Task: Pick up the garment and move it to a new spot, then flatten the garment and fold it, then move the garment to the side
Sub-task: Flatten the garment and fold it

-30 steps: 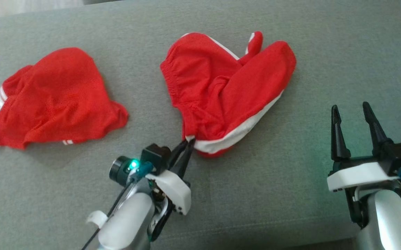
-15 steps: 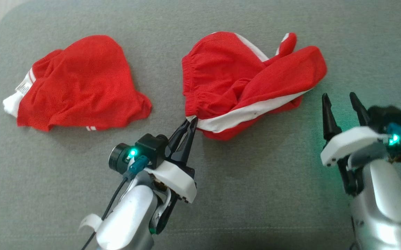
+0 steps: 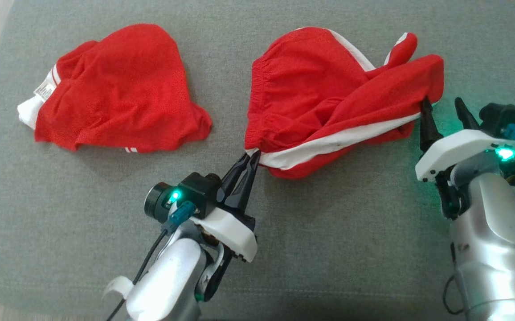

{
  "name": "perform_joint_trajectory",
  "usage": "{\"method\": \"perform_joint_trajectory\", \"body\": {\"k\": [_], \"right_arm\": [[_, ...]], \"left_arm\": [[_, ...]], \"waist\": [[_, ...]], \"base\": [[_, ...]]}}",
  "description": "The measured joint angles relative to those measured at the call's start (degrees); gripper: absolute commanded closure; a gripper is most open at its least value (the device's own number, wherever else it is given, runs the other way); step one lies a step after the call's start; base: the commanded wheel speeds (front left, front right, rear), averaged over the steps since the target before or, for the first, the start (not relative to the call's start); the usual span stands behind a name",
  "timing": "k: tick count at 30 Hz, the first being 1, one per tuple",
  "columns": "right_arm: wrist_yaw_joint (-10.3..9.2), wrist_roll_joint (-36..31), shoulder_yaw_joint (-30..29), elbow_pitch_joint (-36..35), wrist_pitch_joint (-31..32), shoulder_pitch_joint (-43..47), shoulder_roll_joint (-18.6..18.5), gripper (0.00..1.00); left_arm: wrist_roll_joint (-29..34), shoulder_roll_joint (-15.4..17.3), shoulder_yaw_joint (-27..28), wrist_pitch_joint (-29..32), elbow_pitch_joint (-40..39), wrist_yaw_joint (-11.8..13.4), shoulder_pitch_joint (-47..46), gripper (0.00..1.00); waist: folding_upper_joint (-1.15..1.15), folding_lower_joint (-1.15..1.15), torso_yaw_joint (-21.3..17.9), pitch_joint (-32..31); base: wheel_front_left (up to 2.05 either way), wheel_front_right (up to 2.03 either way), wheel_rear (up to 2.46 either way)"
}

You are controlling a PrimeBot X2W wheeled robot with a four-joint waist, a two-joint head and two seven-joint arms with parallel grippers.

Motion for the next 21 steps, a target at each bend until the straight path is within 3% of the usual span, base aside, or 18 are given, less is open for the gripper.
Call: {"method": "perform_joint_trajectory", "body": {"k": [17, 18, 19, 21], "right_arm": [[0.00, 0.5, -1.2, 10.0, -3.3, -6.0, -0.2, 0.00], [0.00, 0.5, -1.2, 10.5, -3.3, -6.3, -0.2, 0.27], [0.00, 0.5, -1.2, 11.0, -3.3, -6.6, -0.2, 0.95], [0.00, 0.6, -1.1, 11.8, -3.6, -7.0, -0.3, 1.00]], "left_arm": [[-0.1, 0.0, -0.1, 0.0, -0.3, 0.0, -1.5, 1.00], [-0.1, 0.0, -0.1, 0.0, -0.3, 0.0, -1.5, 1.00], [-0.1, 0.0, -0.1, 0.0, -0.3, 0.0, -1.5, 1.00], [-0.1, 0.0, 0.0, 0.0, -0.2, 0.0, -1.5, 1.00]], "waist": [[0.00, 0.00, 1.0, 2.7], [0.00, 0.00, 1.0, 2.7], [0.00, 0.00, 1.0, 2.7], [0.00, 0.00, 0.9, 2.6]], "base": [[0.00, 0.00, 0.00], [0.00, 0.00, 0.00], [0.00, 0.00, 0.00], [0.00, 0.00, 0.00]]}}
